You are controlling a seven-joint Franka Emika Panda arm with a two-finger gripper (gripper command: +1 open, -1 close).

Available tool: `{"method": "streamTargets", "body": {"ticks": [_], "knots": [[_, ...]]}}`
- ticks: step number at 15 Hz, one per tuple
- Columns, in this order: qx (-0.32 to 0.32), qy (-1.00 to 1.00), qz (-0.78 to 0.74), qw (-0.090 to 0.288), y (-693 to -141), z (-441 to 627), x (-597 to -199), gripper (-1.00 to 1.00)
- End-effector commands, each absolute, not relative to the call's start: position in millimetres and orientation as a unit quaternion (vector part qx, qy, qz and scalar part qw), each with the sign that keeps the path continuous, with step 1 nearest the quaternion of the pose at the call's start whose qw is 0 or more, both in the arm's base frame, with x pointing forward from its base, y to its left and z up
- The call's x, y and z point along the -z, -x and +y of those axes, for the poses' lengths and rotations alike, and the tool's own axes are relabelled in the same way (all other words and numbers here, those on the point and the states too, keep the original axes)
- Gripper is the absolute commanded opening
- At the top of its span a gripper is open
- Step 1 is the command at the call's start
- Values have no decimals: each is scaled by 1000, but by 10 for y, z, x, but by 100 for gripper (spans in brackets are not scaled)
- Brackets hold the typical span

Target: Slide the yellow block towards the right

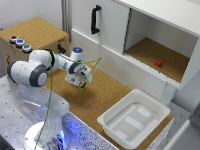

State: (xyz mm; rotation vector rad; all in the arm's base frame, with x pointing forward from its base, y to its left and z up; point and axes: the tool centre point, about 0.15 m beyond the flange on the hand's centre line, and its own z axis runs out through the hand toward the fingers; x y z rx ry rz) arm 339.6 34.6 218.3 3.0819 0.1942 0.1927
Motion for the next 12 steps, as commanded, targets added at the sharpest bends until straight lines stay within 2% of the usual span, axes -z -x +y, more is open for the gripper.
{"method": "streamTargets", "body": {"ticks": [1, 2, 3, 7, 12], "knots": [[-63, -996, 66, 10, -3412, -43, -2413, -100], [-71, -994, 79, -4, -3389, -11, -2571, -100], [-72, -993, 92, -20, -3347, -5, -2754, 100], [-84, -990, 114, -13, -3199, -131, -3132, 100], [-84, -990, 114, -13, -3199, -131, -3132, 100]]}}
